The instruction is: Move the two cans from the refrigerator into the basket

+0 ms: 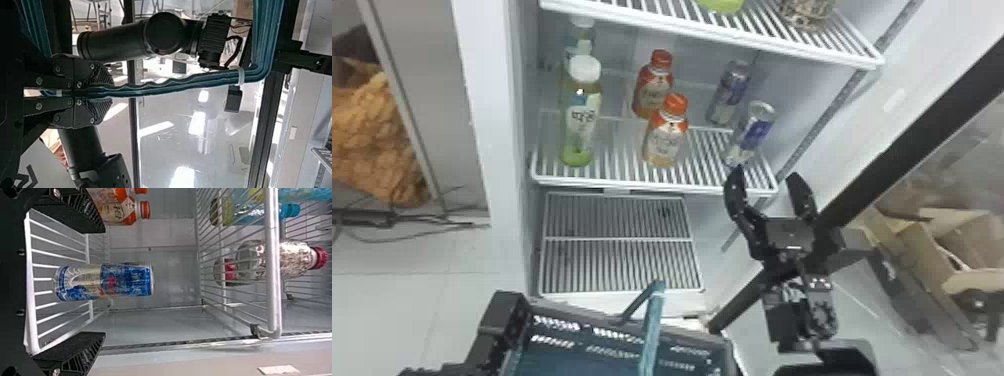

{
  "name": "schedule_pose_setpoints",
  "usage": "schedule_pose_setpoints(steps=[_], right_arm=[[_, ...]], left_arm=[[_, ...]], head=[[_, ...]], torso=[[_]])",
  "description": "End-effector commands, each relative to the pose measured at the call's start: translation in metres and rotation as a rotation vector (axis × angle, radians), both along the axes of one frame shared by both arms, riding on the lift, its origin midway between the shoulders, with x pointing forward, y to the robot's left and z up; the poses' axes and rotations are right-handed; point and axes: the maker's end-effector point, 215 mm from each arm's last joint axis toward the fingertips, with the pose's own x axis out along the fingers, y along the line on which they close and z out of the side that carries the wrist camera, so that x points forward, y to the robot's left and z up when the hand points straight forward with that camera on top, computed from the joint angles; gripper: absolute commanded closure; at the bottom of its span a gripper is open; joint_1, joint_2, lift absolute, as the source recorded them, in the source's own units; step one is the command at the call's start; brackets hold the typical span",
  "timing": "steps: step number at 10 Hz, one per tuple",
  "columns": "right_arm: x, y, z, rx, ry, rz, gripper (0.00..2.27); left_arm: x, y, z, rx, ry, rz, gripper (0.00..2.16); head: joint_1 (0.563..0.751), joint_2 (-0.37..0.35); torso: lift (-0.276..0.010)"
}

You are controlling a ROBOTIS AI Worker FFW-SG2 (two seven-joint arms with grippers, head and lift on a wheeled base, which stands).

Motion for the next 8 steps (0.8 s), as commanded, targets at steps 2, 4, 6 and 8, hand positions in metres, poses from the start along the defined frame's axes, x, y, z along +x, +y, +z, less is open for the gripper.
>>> schedule_pose_setpoints(steps=[2, 4, 6, 8], right_arm=[[0.011, -0.002, -0.009, -0.008, 0.023, 0.003, 0.07], [0.021, -0.002, -0.009, -0.021, 0.028, 0.013, 0.07], [0.031, -0.005, -0.005, -0.027, 0.018, 0.010, 0.07], [0.040, -0.001, -0.005, -0.030, 0.018, 0.022, 0.07]], left_arm=[[-0.003, 0.002, 0.000, -0.002, 0.006, -0.009, 1.21], [-0.004, 0.001, 0.000, -0.001, 0.006, -0.011, 1.21], [-0.004, 0.001, 0.001, -0.003, 0.004, -0.013, 1.21], [-0.004, 0.000, 0.003, -0.009, 0.006, -0.015, 1.21]], head=[[0.695, -0.350], [0.695, -0.350], [0.695, -0.350], [0.695, -0.350]], torso=[[-0.266], [-0.266], [-0.266], [-0.266]])
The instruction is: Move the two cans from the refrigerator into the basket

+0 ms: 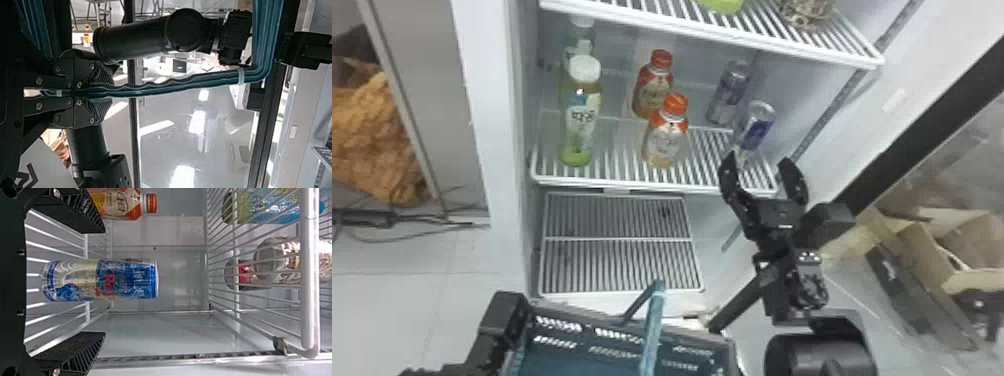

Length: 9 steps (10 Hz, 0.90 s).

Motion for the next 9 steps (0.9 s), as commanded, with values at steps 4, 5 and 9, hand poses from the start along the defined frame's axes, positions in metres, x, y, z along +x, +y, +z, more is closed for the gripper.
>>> schedule_pose_setpoints(steps=[4, 5, 9], right_arm=[[0.024, 0.008, 0.020, -0.045, -0.038, 0.021, 0.07], [0.028, 0.007, 0.022, -0.046, -0.040, 0.019, 0.07], [0.052, 0.004, 0.024, -0.070, -0.033, 0.015, 0.09]], left_arm=[[-0.005, 0.000, 0.004, -0.014, 0.006, -0.017, 1.21], [-0.005, 0.001, 0.004, -0.012, 0.006, -0.017, 1.21], [-0.005, -0.001, 0.005, -0.012, 0.000, -0.023, 1.21]], head=[[0.695, -0.350], [0.695, -0.350], [0.695, -0.350]], torso=[[-0.266], [-0.266], [-0.266]])
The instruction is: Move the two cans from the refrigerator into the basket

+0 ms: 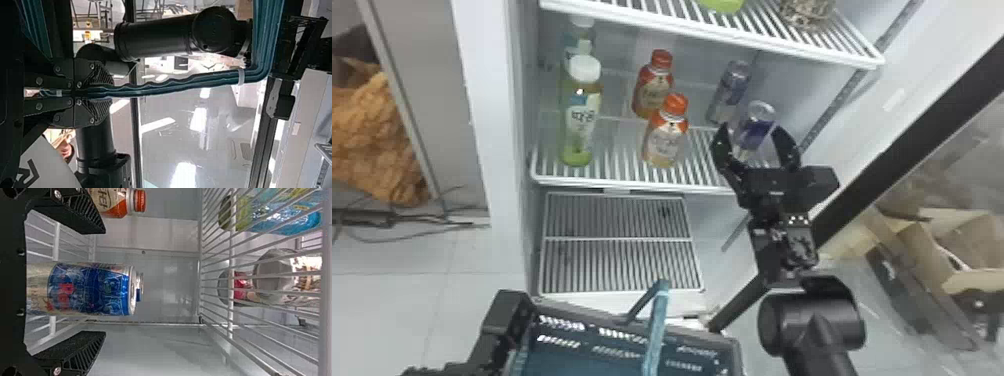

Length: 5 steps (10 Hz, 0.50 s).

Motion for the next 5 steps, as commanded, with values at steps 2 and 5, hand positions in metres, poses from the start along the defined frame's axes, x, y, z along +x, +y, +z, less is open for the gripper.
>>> schedule_pose_setpoints(steps=[2, 5], right_arm=[[0.013, -0.003, 0.002, -0.006, 0.013, -0.005, 0.12], [0.012, 0.000, -0.011, 0.014, 0.061, -0.010, 0.70]], left_arm=[[-0.003, 0.001, 0.000, 0.002, 0.000, -0.012, 1.21], [-0.004, 0.001, -0.001, 0.004, 0.003, -0.015, 1.21]], head=[[0.695, -0.350], [0.695, -0.350]], torso=[[-0.266], [-0.266]])
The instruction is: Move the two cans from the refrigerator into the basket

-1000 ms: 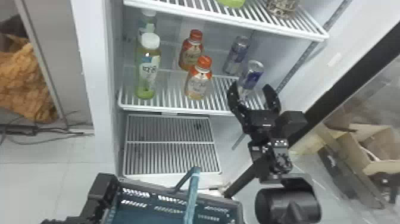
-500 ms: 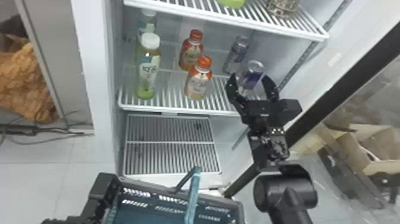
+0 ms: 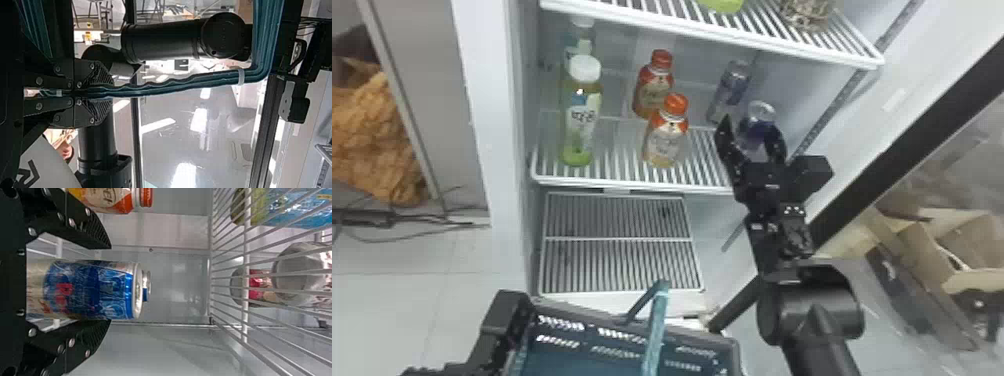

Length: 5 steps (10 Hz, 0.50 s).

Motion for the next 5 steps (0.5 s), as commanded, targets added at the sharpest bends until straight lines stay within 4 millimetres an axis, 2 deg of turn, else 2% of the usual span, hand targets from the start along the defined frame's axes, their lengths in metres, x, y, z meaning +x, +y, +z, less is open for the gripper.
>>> schedule_pose_setpoints(steps=[1, 5], right_arm=[[-0.002, 0.000, 0.000, 0.006, 0.005, 0.000, 0.75], [-0.022, 0.003, 0.020, -0.006, -0.033, -0.018, 0.79]], left_arm=[[-0.004, 0.001, 0.000, 0.001, 0.002, -0.013, 1.21], [-0.005, 0.001, 0.001, -0.003, 0.006, -0.015, 1.21]], head=[[0.695, -0.350], [0.695, -0.350]], torso=[[-0.266], [-0.266]])
